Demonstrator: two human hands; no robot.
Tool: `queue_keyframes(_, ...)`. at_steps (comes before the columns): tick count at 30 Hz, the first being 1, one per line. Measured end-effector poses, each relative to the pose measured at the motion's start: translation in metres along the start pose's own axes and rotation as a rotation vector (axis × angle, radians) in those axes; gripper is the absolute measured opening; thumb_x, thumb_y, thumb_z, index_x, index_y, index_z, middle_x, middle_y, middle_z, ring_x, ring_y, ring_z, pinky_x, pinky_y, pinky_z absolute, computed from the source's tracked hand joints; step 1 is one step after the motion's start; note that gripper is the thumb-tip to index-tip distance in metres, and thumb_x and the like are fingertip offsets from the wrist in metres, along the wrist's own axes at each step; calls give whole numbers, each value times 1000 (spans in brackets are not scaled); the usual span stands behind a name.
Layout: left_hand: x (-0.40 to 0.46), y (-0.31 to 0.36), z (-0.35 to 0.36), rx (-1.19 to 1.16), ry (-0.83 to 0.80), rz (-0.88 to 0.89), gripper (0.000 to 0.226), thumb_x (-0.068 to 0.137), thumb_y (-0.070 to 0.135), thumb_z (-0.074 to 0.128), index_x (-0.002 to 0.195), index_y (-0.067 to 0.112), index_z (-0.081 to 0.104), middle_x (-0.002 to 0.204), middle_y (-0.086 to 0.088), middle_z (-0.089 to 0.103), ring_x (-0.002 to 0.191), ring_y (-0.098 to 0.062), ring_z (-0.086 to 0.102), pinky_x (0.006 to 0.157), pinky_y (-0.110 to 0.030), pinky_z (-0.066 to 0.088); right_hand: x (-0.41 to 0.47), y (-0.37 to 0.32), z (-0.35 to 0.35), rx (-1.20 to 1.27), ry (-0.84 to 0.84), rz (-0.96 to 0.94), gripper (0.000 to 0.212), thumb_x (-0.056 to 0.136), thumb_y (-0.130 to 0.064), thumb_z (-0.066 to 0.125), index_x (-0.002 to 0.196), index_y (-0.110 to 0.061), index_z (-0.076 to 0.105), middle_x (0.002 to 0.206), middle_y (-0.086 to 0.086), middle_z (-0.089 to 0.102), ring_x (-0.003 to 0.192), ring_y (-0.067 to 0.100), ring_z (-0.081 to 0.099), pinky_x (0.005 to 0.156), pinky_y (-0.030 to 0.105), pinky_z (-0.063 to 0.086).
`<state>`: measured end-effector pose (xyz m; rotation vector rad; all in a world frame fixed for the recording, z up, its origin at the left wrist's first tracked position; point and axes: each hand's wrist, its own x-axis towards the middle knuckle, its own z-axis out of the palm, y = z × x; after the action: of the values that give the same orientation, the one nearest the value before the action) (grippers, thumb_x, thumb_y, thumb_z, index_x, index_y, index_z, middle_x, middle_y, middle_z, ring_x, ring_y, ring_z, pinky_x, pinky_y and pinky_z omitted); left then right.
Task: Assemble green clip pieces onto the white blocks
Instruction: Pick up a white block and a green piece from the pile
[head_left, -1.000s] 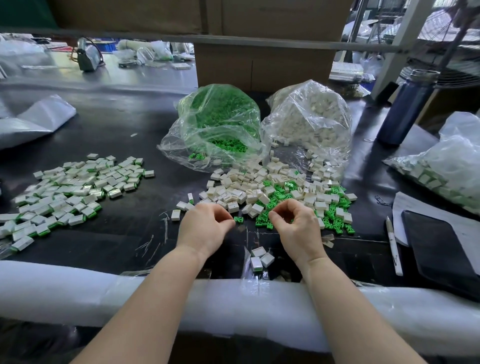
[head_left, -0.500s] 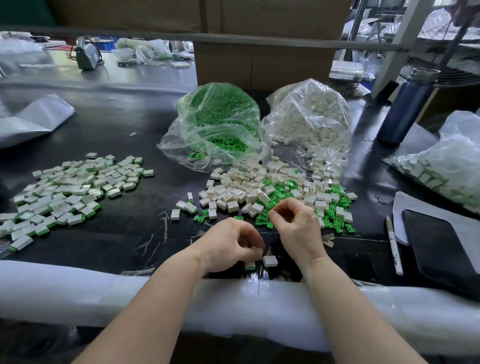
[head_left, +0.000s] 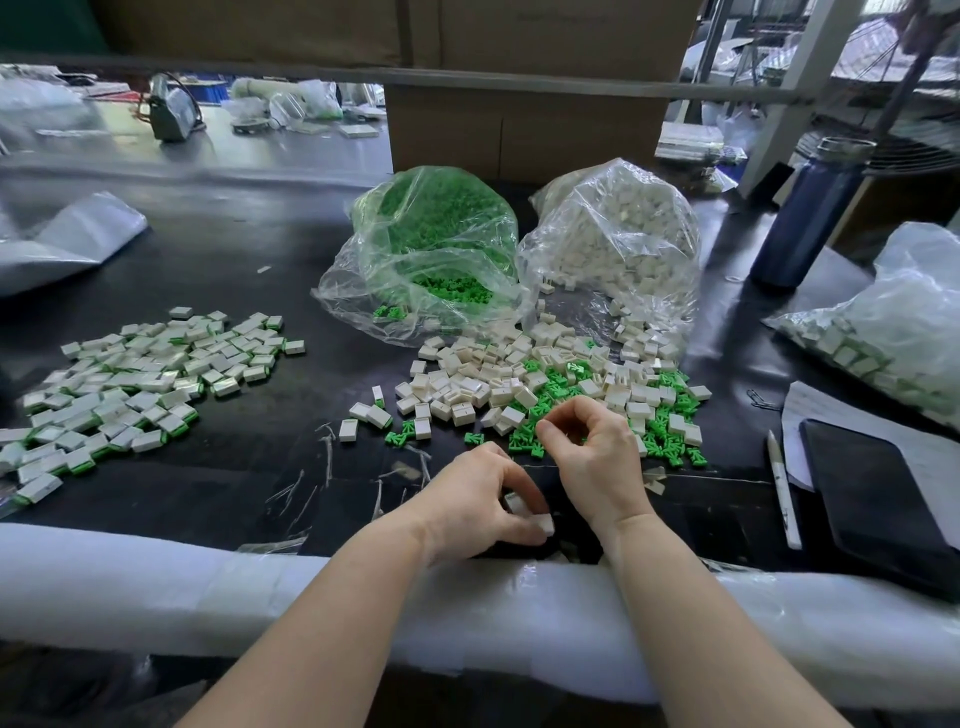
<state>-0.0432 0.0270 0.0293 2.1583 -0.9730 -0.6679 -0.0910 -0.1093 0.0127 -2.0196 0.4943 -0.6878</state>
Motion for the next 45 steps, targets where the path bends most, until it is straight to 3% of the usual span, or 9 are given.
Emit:
queue_keyframes(12,-6,-1,-5,-337,22,-12,7,77,25,75,81,28,71,92,-7,70,79,-10,62,80,-27,51,1,2,1,4,9,-1,21,82,-14,68,66,-22,57,67,-3,59,70,18,57,70,35,49)
queue_keyframes(18,-5,-2,-5,-298,27,-35,12,79,20,73,89,25,69,84,3,70,72,-1,60,70,-13,48,1,1,0,3,-4,4,16,83,-14,67,70,-19,60,68,-2,60,70,17,57,70,33,50)
queue_keyframes(23,-4,-2,-10,-214,3,-32,11,82,25,69,93,25,72,88,12,72,81,5,64,75,-7,47,1,1,0,7,-10,9,15,83,-14,67,70,-18,61,68,-3,60,70,17,56,70,32,49)
queue_keyframes(29,0,-18,-22,13,597,-217,6,83,19,67,84,23,71,83,9,67,81,-9,61,75,-17,43,0,1,0,30,-47,29,13,85,-13,66,73,-16,61,72,-1,61,74,19,56,72,30,50)
queue_keyframes(33,-1,-28,-32,44,753,-290,11,85,17,66,93,21,72,94,4,68,79,-12,57,74,-19,39,1,1,0,25,-50,34,14,85,-13,66,72,-16,60,72,-1,60,73,17,55,71,27,49)
queue_keyframes(35,0,-24,-32,32,659,-206,8,83,20,69,89,22,73,89,7,68,78,-8,59,74,-17,41,1,1,0,22,-51,35,15,85,-13,66,71,-17,60,71,-1,60,73,17,55,70,27,49)
queue_keyframes(37,1,-14,-27,27,438,-87,8,78,27,73,85,23,74,81,11,67,77,-1,60,72,-13,45,1,0,0,14,-39,29,16,84,-13,66,70,-18,60,70,-2,59,71,17,55,69,28,48)
queue_keyframes(40,3,3,-15,64,202,5,22,71,42,76,81,23,74,71,14,64,65,7,56,61,-6,42,0,0,0,1,-14,12,19,83,-13,67,68,-21,58,67,-4,59,70,17,55,69,31,49)
queue_keyframes(45,7,14,2,164,69,40,16,71,37,74,80,23,73,77,9,55,78,-14,58,79,-28,49,2,1,0,-13,14,4,16,81,-12,68,69,-18,60,68,-2,60,73,22,58,74,38,50)
